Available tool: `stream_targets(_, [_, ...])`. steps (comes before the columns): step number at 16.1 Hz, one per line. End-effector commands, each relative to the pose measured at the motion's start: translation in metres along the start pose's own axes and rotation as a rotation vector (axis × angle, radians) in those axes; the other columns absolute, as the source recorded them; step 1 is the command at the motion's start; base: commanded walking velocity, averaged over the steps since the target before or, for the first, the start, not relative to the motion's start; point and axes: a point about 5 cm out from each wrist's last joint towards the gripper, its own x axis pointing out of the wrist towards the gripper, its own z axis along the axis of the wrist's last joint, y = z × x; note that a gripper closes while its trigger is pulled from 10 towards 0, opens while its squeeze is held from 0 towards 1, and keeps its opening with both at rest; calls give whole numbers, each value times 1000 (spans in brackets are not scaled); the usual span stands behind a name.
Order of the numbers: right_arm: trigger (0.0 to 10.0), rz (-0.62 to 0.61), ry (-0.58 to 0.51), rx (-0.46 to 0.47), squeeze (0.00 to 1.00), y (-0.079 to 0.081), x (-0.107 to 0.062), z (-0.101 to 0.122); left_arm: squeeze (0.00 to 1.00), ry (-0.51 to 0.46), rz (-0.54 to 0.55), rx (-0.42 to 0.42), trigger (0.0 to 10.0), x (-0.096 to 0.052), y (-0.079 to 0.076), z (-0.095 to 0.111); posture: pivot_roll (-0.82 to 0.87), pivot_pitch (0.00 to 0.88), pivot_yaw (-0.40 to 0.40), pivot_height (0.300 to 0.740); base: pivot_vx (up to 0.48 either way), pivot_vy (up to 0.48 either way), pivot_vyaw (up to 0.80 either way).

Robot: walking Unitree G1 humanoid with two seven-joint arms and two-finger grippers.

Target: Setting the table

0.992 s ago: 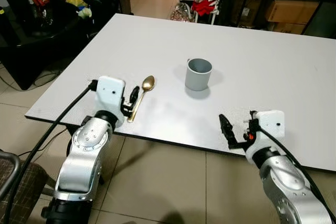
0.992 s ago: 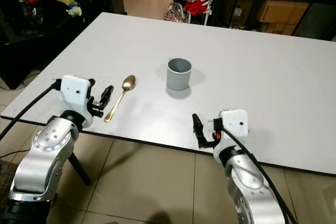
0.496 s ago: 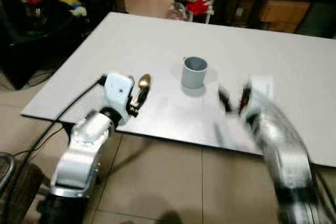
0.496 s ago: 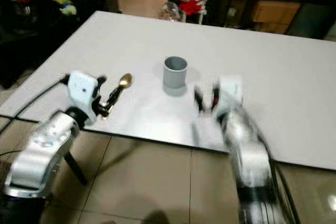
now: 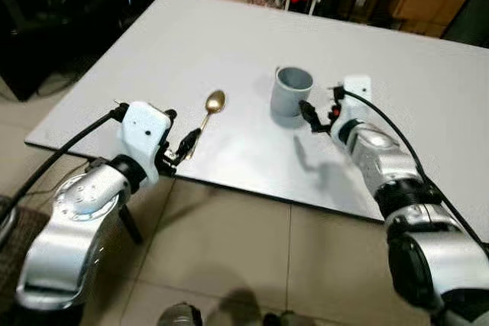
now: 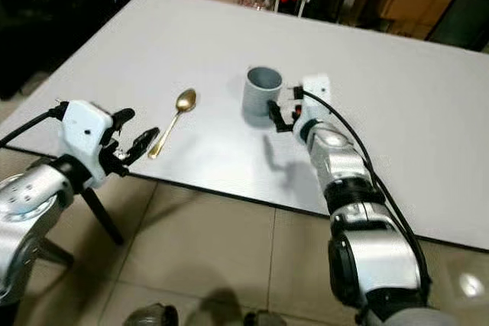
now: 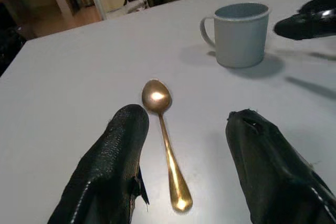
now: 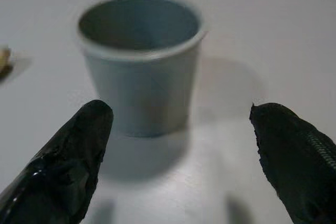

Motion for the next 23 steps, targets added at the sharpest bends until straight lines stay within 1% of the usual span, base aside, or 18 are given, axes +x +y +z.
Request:
stream_targets(1, [10000,10,22,-11,0,0,1,-6,0,7,-8,1,10000,-8,1,3,148,195,-92,740,0,0,0])
stream_targets(5, [10000,-9,10,20,0,5,6,-2,0,41,-4,29,10000,-33,8,10,208,260,-90,740,0,0,0])
stream_targets(9, [10000,25,-33,3,0,13,11,10,0,59,30,43,10000,-46,15,15,246,293,-96,740,0,0,0])
stream_targets(11, [10000,70,-106,-13,0,24,16,34,0,69,57,49,10000,-55,18,18,264,300,-108,740,0,0,0])
stream_targets(12, [10000,77,-134,-25,0,28,18,43,0,74,67,53,10000,-58,19,18,270,299,-112,740,0,0,0])
stream_targets(13, [10000,80,-160,-41,0,30,19,51,0,75,75,56,10000,-59,21,19,275,296,-114,740,0,0,0])
stream_targets(14, [10000,82,-172,-46,0,31,19,55,0,76,78,56,10000,-60,21,19,275,296,-114,740,0,0,0])
stream_targets(16, [10000,77,-250,-39,0,35,20,77,0,73,101,59,10000,-61,25,21,284,286,-116,740,0,0,0])
stream_targets(17, [10000,74,-264,-31,0,35,20,81,0,72,104,60,10000,-61,26,21,285,280,-114,740,0,0,0])
stream_targets(19, [10000,73,-289,-13,0,34,19,86,0,66,109,61,10000,-60,27,22,286,268,-109,740,0,0,0])
stream_targets(20, [10000,75,-299,-18,0,31,18,85,0,51,111,58,10000,-55,27,23,278,247,-105,740,0,0,0])
stream_targets(21, [10000,74,-299,-19,0,30,17,84,0,49,110,58,10000,-54,27,22,278,247,-105,740,0,0,0])
stream_targets(22, [10000,63,-293,-17,0,23,16,77,0,39,107,41,10000,-48,24,19,246,200,-100,740,0,0,0])
stream_targets(23, [10000,59,-292,-17,0,21,15,76,0,37,107,37,10000,-46,23,18,246,200,-100,740,0,0,0])
